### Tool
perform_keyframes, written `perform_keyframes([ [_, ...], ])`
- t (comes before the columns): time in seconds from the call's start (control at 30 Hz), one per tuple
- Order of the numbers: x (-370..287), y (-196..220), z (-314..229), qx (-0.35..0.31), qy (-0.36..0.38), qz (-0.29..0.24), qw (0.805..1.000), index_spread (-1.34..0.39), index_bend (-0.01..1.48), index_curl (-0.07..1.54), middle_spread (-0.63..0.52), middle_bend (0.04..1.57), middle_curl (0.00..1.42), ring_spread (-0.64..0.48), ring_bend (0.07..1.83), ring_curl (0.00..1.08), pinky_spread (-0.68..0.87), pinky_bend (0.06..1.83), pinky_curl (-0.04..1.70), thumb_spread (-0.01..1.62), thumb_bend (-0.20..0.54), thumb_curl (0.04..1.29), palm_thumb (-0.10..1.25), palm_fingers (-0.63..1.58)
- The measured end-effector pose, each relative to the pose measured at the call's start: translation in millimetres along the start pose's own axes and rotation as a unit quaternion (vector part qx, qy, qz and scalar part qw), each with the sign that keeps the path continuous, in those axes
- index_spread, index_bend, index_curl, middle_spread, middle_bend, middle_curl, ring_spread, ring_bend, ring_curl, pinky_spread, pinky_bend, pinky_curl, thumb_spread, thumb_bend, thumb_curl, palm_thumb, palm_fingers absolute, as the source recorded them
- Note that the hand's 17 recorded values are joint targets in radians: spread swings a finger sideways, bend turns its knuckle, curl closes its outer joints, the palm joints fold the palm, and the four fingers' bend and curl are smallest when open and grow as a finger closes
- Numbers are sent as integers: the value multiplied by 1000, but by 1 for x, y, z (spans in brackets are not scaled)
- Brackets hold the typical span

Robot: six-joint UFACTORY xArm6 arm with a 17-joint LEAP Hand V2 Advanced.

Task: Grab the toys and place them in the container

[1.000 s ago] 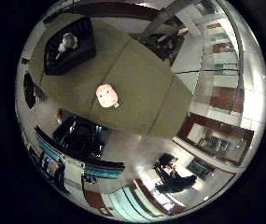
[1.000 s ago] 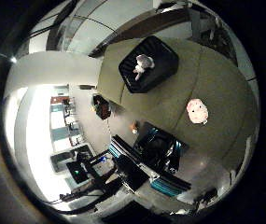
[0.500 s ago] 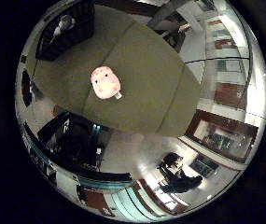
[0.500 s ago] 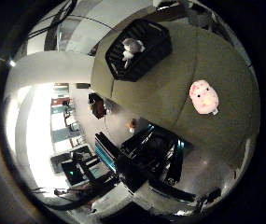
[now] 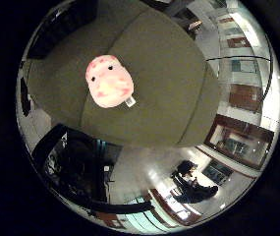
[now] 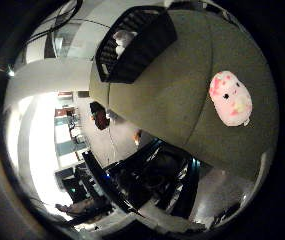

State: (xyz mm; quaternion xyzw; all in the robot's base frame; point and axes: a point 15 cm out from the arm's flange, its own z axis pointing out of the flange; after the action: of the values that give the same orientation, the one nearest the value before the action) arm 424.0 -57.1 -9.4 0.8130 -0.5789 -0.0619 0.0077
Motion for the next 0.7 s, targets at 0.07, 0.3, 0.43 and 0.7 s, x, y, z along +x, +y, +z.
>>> perform_keyframes([
  [0.07, 6, 3, 6, -1, -1, 8, 1000, -318, 151, 244, 89, 192, 318, 173, 301, 276, 255, 508, 194, 972, -28, 281, 313, -22],
  [0.3, 24, 5, 29, -1, -1, 25, 1000, -311, 154, 250, 89, 195, 322, 174, 305, 273, 255, 503, 186, 972, -27, 281, 318, -13],
  [0.43, 33, 0, 39, -2, -2, 30, 1000, -311, 154, 252, 88, 196, 325, 173, 309, 273, 255, 503, 184, 973, -27, 281, 328, -12],
  [0.7, 46, -9, 68, -11, -8, 40, 999, -311, 154, 253, 89, 195, 327, 173, 311, 270, 255, 509, 184, 978, -27, 282, 345, -12],
])
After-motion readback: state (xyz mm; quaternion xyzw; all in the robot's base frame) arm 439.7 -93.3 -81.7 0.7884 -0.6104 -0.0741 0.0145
